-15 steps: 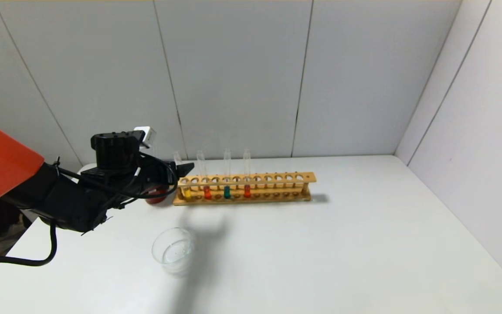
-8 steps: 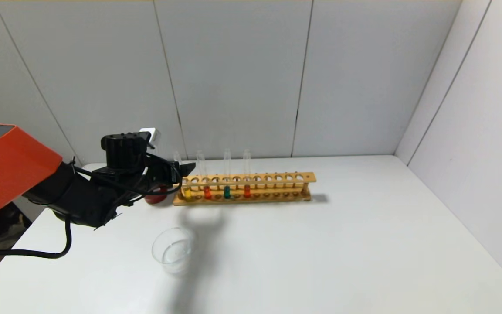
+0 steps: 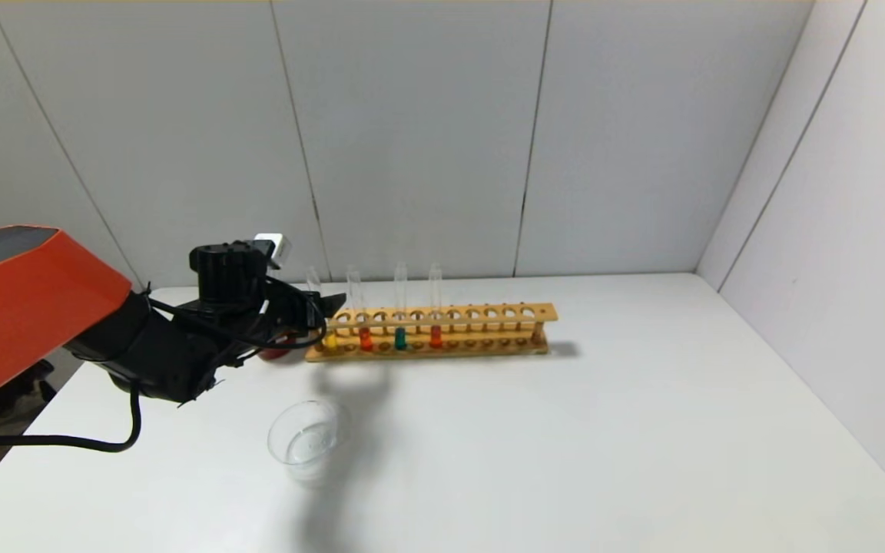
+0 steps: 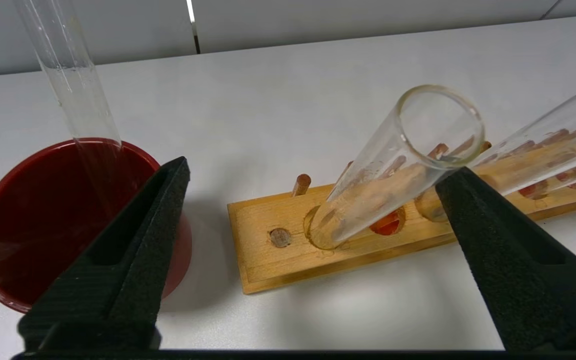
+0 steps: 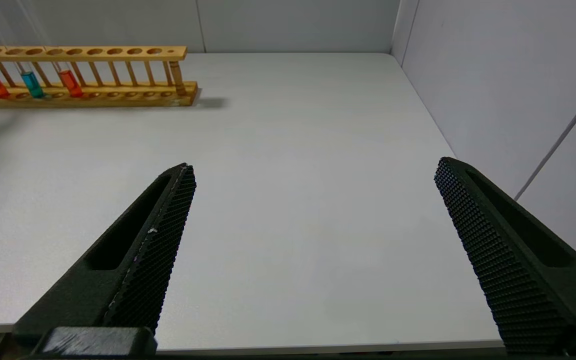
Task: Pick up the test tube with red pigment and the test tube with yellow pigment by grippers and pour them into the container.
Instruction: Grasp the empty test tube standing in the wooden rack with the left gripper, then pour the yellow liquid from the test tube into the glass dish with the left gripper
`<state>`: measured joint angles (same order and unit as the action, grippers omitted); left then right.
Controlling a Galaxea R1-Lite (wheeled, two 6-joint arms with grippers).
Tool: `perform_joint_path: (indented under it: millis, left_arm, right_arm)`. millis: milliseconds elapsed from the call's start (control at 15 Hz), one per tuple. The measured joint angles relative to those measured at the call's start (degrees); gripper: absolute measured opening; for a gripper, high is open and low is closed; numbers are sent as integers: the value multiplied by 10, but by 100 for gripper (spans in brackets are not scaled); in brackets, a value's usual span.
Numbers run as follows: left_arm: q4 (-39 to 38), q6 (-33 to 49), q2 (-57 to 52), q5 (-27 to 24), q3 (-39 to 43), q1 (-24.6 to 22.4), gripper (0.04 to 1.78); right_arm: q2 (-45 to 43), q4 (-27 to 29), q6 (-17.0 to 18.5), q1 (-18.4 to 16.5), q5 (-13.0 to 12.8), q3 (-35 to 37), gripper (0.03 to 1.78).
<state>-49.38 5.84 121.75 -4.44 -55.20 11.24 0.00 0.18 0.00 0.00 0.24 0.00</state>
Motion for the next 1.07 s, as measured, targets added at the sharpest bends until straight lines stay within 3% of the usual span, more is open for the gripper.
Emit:
perform_joint_path:
  millis: [200,467,600,1067]
  left_arm:
    - [0,0,5,-1,1,0,133]
    - [-5,-13,17,-1,-3,3,61]
    - [-10,-20,26,-2,-12,4,34]
    - [-3,-21,10,-1,-15,4,31]
  right_arm:
    - [0,0,0,0,0,0,175]
    - [0,0,0,0,0,0,175]
    - [0,0,0,0,0,0,175]
    - [0,0,0,0,0,0,175]
